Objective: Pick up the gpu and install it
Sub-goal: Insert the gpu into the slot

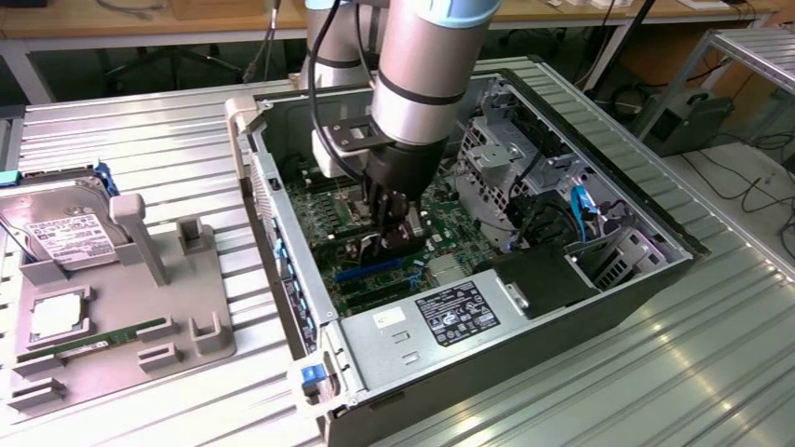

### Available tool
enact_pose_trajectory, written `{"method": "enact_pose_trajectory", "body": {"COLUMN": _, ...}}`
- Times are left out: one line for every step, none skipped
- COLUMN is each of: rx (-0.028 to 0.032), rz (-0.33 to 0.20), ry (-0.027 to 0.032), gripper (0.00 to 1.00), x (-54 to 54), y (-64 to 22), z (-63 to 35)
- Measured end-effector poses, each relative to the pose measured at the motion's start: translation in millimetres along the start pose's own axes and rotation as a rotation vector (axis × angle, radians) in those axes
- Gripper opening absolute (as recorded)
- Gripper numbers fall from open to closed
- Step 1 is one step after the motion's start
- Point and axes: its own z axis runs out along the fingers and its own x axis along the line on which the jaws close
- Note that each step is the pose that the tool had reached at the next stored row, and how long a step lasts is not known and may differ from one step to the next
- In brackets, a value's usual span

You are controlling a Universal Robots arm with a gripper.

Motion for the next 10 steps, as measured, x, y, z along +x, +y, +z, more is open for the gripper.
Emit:
{"method": "enact_pose_trajectory", "body": {"rx": 0.0001, "rz": -0.001, "ry": -0.0006, "gripper": 0.26, "x": 0.0, "y": 1.4, "z": 1.0}}
{"method": "enact_pose_trajectory", "body": {"rx": 0.0004, "rz": -0.001, "ry": -0.0016, "gripper": 0.26, "x": 0.0, "y": 2.6, "z": 2.1}}
{"method": "enact_pose_trajectory", "body": {"rx": 0.0009, "rz": -0.001, "ry": -0.0031, "gripper": 0.26, "x": 0.0, "y": 3.0, "z": 3.2}}
{"method": "enact_pose_trajectory", "body": {"rx": 0.0011, "rz": -0.001, "ry": -0.0043, "gripper": 0.26, "x": 0.0, "y": 3.0, "z": 4.3}}
{"method": "enact_pose_trajectory", "body": {"rx": 0.0012, "rz": -0.001, "ry": -0.0062, "gripper": 0.26, "x": 0.0, "y": 3.1, "z": 5.3}}
{"method": "enact_pose_trajectory", "body": {"rx": 0.0012, "rz": -0.001, "ry": -0.0084, "gripper": 0.26, "x": 0.0, "y": 3.1, "z": 6.1}}
{"method": "enact_pose_trajectory", "body": {"rx": 0.0013, "rz": -0.001, "ry": -0.0104, "gripper": 0.26, "x": 0.0, "y": 3.0, "z": 6.6}}
{"method": "enact_pose_trajectory", "body": {"rx": 0.0014, "rz": -0.002, "ry": -0.0122, "gripper": 0.26, "x": 0.0, "y": 3.0, "z": 7.0}}
{"method": "enact_pose_trajectory", "body": {"rx": 0.0013, "rz": -0.002, "ry": -0.0143, "gripper": 0.26, "x": -0.1, "y": 3.0, "z": 7.4}}
{"method": "enact_pose_trajectory", "body": {"rx": 0.0013, "rz": -0.002, "ry": -0.0174, "gripper": 0.26, "x": 0.0, "y": 2.9, "z": 7.6}}
